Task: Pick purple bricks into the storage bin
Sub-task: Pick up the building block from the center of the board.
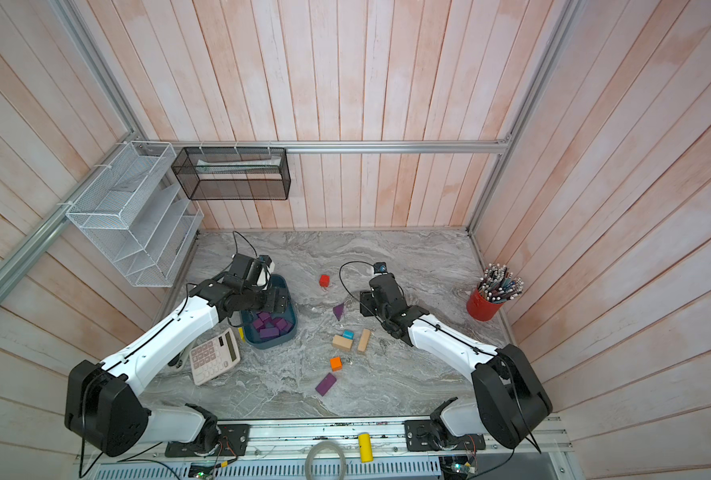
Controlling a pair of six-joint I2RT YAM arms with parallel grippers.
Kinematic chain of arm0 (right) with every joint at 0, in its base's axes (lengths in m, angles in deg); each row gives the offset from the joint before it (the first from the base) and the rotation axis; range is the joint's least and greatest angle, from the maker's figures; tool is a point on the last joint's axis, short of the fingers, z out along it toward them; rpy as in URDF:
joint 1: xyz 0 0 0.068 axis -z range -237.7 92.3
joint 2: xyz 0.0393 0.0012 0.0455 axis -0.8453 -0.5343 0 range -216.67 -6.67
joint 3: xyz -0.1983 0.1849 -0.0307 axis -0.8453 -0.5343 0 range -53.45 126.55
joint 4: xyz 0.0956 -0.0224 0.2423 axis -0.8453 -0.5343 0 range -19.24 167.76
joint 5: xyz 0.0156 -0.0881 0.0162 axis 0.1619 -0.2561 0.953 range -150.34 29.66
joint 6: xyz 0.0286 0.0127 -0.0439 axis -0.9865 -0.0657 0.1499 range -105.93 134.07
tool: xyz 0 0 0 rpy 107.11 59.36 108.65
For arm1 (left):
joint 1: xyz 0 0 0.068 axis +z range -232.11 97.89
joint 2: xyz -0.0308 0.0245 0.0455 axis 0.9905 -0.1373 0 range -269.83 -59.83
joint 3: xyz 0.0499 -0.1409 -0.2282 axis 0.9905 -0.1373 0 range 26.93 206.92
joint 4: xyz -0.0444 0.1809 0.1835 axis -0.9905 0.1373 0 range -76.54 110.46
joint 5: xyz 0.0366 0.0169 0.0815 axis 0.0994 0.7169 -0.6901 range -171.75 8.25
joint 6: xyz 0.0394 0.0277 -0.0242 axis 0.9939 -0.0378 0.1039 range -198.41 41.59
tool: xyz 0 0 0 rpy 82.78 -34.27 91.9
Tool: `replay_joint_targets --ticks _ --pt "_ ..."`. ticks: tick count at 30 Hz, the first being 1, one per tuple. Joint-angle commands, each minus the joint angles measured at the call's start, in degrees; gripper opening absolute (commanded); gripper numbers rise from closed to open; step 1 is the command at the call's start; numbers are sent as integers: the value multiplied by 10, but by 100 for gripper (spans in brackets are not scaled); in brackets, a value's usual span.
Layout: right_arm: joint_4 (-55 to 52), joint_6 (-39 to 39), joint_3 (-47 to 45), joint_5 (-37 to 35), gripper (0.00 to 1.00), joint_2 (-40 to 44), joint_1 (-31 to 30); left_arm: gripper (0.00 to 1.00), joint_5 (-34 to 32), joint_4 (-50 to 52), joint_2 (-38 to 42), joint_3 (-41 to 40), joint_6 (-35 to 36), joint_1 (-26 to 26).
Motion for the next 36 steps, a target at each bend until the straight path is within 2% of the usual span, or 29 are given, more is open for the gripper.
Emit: replay_joint_targets --ticks 1,7,13,19,24,29,36 --pt "-41 -63 -11 8 61 19 20 98 -33 25 -30 42 -46 -52" --pt "-44 -91 -44 67 60 64 77 95 -73 35 -139 129 -82 -146" --pt "-55 -103 -72 103 59 131 133 91 -67 52 -263 207 -106 -190" --pt "-45 -103 -104 121 59 182 158 85 -48 40 -337 249 -116 -202" --pt "-44 -87 -108 128 59 183 159 82 -53 35 -377 281 -110 -202" --pt "-41 -75 -110 138 59 183 159 75 -62 42 -415 312 -103 -201" --pt "-25 -58 -112 168 58 174 159 72 -72 49 -441 334 -93 -188"
